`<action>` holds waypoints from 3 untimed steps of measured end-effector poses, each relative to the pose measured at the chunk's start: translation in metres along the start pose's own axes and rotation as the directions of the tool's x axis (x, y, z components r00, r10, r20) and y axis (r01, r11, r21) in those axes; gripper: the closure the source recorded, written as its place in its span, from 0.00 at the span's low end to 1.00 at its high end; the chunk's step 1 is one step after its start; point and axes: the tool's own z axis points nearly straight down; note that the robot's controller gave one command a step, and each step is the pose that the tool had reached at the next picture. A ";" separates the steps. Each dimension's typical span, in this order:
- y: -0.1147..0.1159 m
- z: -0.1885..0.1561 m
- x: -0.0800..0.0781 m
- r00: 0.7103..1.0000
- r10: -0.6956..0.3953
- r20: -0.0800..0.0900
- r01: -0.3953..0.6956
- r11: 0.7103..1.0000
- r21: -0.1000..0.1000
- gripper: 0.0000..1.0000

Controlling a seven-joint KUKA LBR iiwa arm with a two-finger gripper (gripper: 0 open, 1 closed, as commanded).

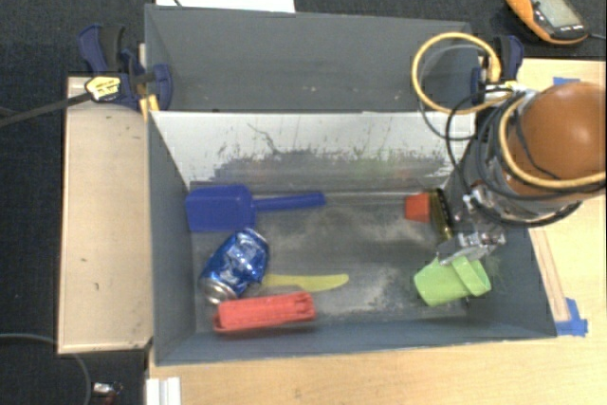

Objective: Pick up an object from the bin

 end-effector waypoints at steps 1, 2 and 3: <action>-0.016 0.040 -0.045 0.996 -0.090 -0.003 0.090 0.996 0.011 1.00; -0.019 0.051 -0.063 0.996 -0.092 -0.003 0.092 0.996 0.022 1.00; -0.012 0.068 -0.056 0.990 -0.141 -0.010 0.142 0.989 0.051 1.00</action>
Offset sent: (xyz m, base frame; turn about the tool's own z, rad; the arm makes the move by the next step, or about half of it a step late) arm 0.0065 0.0401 -0.0567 0.0069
